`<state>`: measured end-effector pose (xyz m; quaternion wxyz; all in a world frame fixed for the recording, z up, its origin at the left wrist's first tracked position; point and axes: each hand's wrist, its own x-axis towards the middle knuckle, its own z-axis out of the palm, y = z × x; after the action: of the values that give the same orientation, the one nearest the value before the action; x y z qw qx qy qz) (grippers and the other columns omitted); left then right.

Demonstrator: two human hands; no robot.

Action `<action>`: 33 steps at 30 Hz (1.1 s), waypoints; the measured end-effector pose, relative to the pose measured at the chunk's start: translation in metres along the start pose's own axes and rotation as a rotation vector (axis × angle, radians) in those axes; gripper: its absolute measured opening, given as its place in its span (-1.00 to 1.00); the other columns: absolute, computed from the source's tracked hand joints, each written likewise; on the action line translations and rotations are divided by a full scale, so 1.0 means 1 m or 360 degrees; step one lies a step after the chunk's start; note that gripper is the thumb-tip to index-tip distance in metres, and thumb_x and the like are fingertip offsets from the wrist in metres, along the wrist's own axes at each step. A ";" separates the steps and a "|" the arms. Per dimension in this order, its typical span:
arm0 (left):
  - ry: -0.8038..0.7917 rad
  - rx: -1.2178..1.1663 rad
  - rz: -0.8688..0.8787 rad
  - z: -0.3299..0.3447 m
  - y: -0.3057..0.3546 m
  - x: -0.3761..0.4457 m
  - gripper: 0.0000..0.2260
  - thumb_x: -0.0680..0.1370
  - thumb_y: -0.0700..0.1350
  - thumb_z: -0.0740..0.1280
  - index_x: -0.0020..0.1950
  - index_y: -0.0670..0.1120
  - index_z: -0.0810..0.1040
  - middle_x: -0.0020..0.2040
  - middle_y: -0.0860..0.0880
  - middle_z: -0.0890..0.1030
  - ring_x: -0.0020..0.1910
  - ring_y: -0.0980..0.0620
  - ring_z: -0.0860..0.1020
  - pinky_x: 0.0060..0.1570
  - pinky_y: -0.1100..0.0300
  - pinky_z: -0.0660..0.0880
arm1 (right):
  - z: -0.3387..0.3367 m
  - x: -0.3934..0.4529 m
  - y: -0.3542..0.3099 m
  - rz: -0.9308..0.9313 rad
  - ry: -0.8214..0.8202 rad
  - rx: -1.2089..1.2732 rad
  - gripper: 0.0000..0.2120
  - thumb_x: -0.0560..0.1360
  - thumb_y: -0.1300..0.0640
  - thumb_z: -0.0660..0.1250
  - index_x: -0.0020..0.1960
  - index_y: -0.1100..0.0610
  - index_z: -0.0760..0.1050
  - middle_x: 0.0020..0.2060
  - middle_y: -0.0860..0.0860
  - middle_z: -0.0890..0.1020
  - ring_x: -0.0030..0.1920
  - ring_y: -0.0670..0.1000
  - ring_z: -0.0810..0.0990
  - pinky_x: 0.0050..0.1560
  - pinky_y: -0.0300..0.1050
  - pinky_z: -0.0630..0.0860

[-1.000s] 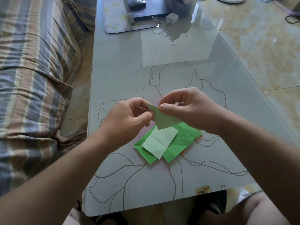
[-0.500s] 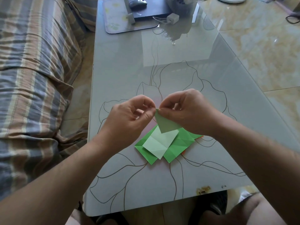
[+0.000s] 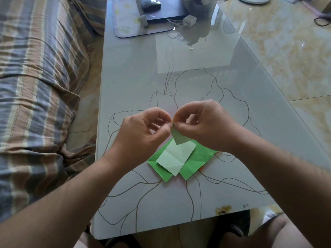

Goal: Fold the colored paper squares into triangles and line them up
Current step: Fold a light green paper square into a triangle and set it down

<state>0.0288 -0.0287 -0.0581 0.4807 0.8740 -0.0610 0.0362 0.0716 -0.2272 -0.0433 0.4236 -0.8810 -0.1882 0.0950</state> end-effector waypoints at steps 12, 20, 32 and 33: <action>0.0163 0.0299 0.0142 0.002 0.004 -0.005 -0.92 0.53 -0.01 0.40 -0.13 0.06 0.66 -0.23 0.17 0.68 -0.15 0.18 0.66 -0.12 0.16 0.59 | 0.007 0.000 -0.004 -0.0057 0.0040 -0.0145 -0.87 0.46 0.04 0.43 -0.26 -0.10 0.59 -0.38 -0.28 0.58 -0.33 -0.15 0.53 -0.32 -0.34 0.39; 0.0130 0.0088 0.0033 -0.002 0.007 -0.002 -0.92 0.54 -0.13 0.45 -0.14 0.04 0.67 -0.22 0.18 0.68 -0.14 0.18 0.67 -0.12 0.39 0.53 | 0.005 0.001 0.001 0.0027 0.0033 -0.0054 -0.85 0.47 0.07 0.45 -0.28 -0.04 0.61 -0.47 -0.16 0.54 -0.43 -0.14 0.45 -0.38 -0.36 0.34; 0.0163 0.0081 0.0040 -0.010 0.002 0.002 -0.91 0.55 -0.11 0.47 -0.13 0.06 0.67 -0.21 0.19 0.70 -0.14 0.17 0.69 -0.08 0.27 0.59 | 0.001 0.002 0.006 0.0039 -0.0050 0.0005 -0.86 0.50 0.04 0.47 -0.24 -0.06 0.64 -0.41 -0.08 0.61 -0.41 -0.13 0.48 -0.33 -0.18 0.43; 0.0155 0.0070 0.0023 -0.011 0.001 0.003 -0.91 0.55 -0.11 0.47 -0.13 0.07 0.67 -0.20 0.19 0.70 -0.14 0.16 0.69 -0.07 0.23 0.61 | -0.001 0.003 0.006 0.0046 -0.0068 0.0001 -0.86 0.51 0.02 0.47 -0.23 -0.06 0.65 -0.42 -0.13 0.61 -0.41 -0.14 0.48 -0.33 -0.22 0.41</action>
<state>0.0313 -0.0201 -0.0508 0.4635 0.8811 -0.0430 0.0834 0.0756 -0.2299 -0.0475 0.4183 -0.8813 -0.1844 0.1199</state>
